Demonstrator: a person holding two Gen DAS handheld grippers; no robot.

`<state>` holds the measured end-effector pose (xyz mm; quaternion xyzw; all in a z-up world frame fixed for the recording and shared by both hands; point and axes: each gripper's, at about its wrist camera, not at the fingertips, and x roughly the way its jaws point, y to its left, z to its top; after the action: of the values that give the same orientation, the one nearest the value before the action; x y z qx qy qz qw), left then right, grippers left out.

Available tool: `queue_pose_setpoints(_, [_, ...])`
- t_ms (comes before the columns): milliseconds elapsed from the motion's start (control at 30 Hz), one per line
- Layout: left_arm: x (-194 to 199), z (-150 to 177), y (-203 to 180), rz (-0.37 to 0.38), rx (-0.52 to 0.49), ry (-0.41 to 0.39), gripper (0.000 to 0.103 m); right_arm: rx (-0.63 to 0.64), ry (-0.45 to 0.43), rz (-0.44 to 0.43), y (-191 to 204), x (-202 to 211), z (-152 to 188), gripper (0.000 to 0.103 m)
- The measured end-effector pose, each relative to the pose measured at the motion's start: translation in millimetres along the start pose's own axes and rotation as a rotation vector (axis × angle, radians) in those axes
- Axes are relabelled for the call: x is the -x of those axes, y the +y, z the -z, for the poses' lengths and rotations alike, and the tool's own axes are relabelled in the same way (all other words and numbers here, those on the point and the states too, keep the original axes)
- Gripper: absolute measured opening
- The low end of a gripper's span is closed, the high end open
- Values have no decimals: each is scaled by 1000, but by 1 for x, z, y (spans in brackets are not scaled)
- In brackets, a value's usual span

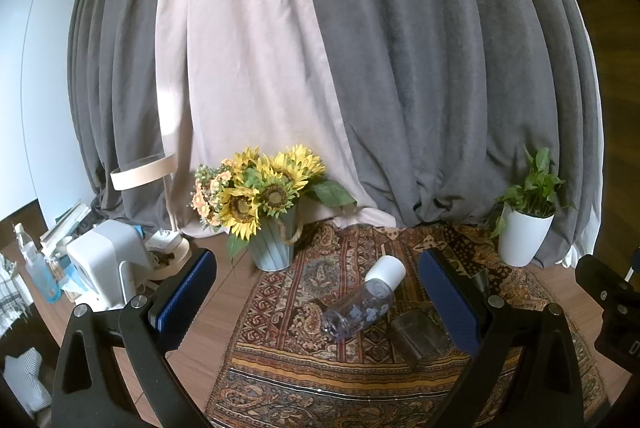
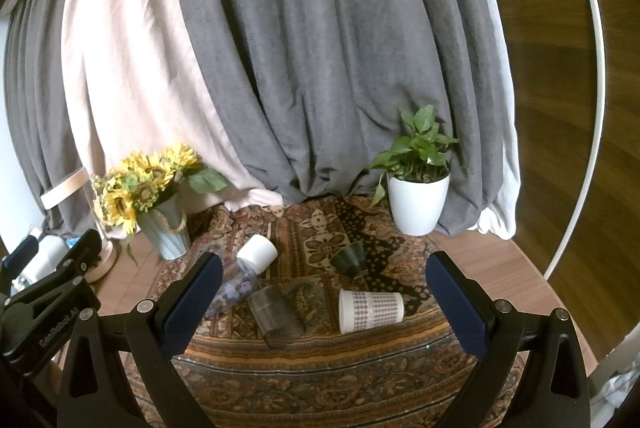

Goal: Flip cup upside down

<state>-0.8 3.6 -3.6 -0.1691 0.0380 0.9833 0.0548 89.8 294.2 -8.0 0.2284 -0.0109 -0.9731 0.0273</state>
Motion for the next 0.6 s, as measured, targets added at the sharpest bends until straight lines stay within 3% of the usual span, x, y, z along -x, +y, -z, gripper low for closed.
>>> queue_pose_setpoints(600, [-1, 1, 2, 56, -13, -1, 103, 2, 8, -4, 2, -6, -1, 102])
